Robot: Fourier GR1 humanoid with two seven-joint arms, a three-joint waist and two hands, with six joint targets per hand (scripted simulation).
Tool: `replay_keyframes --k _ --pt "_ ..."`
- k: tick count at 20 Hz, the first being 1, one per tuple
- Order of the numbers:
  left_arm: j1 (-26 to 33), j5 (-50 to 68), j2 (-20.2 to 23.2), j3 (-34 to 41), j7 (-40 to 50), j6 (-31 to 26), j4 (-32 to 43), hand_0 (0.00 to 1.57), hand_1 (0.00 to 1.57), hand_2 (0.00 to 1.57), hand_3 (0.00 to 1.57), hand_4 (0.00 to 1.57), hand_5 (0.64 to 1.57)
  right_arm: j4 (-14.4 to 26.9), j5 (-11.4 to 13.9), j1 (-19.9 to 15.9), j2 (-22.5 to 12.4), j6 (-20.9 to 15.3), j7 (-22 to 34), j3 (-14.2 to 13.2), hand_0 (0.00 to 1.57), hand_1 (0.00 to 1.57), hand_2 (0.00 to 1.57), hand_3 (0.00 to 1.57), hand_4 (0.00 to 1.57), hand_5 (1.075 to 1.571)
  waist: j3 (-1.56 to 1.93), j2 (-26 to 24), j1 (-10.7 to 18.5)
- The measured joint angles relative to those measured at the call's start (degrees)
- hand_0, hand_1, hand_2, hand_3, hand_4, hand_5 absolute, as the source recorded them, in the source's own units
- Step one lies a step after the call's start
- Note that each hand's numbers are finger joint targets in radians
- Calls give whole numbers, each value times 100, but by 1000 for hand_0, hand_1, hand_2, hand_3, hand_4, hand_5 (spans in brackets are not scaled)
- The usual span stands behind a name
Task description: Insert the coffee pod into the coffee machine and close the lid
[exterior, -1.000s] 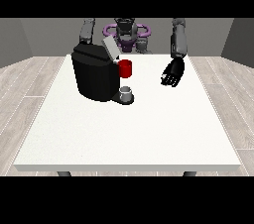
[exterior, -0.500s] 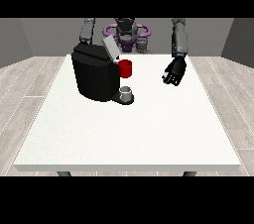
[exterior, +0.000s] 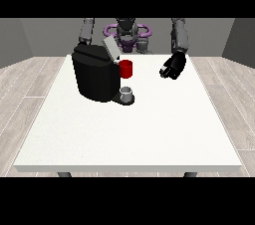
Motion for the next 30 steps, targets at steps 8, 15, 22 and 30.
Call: replay_keyframes --k 8,15,22,30 --pt "-573 61 -116 7 362 -977 -191 1403 1403 1396 1341 598 1571 424 59 29 19 -12 -72 -13 0 0 0 0 0 1571 1 -497 47" --pt "-834 48 -446 -46 764 -1465 -525 1331 1331 1351 1323 592 1571 637 -104 -17 8 69 -123 -174 0 0 0 0 0 1571 2 -809 118" --pt "-1498 263 -536 328 1290 -1780 -574 1235 1235 1265 1266 502 1571 519 -170 -93 50 144 -282 -94 0 0 0 0 0 1571 2 -772 -179" --pt "-2308 377 -284 726 1651 -1881 -425 1203 1203 1267 1262 487 1571 139 -191 -535 -61 182 -29 -142 0 0 0 0 37 1571 0 -345 -612"
